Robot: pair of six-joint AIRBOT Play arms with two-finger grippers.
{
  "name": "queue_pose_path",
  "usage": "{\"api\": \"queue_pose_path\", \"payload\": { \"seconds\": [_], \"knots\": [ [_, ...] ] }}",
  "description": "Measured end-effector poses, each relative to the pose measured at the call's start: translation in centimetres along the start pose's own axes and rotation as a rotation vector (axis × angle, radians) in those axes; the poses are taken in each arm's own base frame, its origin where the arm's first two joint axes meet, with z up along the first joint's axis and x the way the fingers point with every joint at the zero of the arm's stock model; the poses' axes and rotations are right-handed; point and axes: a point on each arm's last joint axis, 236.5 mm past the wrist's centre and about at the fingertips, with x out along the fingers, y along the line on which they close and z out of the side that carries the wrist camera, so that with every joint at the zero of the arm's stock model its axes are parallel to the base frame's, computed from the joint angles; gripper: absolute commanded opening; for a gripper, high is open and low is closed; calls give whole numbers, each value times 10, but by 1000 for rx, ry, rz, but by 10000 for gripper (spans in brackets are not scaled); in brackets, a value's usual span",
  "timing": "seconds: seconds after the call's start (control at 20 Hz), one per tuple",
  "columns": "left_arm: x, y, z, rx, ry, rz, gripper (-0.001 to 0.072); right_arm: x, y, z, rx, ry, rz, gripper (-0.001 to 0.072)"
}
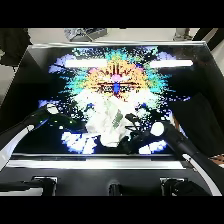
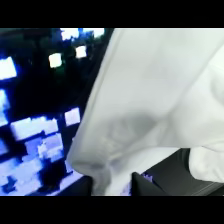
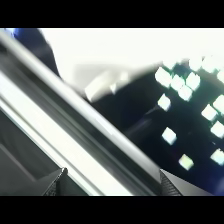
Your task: Fold the shirts.
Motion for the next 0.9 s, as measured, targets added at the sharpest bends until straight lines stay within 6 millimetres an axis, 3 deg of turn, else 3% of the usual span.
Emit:
{"api": "queue_pose_path", "payload": {
  "seconds": [0.25,0.45,0.8,0.9],
  "knots": [
    [6,-9,7,5,-25,-30,25,43,21,10,76,-15,34,710],
    [4,-14,4,37,-14,-46,25,58,33,31,132,-102,55,709],
    [-3,-21,1,74,-21,-58,25,76,26,49,340,-166,54,677],
    [-7,-24,1,86,-25,-61,25,78,19,57,393,-206,38,608]
  ]
}}
